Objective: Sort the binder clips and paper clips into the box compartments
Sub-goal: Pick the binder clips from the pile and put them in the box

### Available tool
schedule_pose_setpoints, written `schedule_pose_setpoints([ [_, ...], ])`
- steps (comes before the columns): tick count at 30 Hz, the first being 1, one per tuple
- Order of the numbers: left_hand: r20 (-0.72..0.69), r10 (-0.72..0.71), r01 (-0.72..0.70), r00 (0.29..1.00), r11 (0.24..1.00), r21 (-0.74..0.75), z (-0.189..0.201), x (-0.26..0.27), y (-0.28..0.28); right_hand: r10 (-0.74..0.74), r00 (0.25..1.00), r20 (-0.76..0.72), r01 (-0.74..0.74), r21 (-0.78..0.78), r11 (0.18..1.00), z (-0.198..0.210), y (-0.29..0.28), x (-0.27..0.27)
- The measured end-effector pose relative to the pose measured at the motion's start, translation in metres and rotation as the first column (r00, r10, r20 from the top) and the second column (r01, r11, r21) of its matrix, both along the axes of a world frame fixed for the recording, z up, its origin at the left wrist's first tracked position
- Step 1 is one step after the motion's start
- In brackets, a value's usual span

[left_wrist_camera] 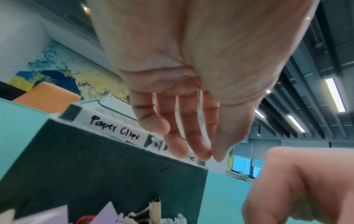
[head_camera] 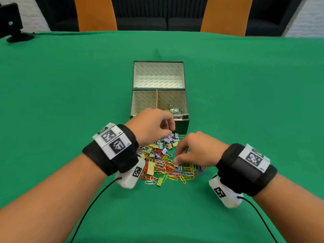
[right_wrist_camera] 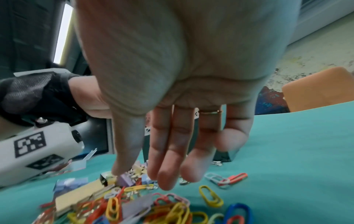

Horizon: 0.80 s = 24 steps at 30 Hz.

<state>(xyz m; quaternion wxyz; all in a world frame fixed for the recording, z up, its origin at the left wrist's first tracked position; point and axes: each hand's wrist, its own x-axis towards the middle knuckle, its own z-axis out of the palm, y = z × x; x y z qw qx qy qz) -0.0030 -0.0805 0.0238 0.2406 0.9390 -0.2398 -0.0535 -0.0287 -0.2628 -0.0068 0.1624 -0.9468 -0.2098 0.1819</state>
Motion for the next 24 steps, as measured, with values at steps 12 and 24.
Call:
schedule_pose_setpoints([
  [12,-0.17,-0.007,0.083,0.985,0.892,0.444,-0.021,-0.037,0.029,0.052,0.997,0.051,-0.042,-0.181,0.983,-0.006,0.013,-0.003],
  [24,-0.108,-0.053,0.093,0.993,0.909,0.406,-0.03,-0.043,0.026,-0.128,0.974,0.184,0.088,0.21,0.974,0.022,0.006,0.012],
])
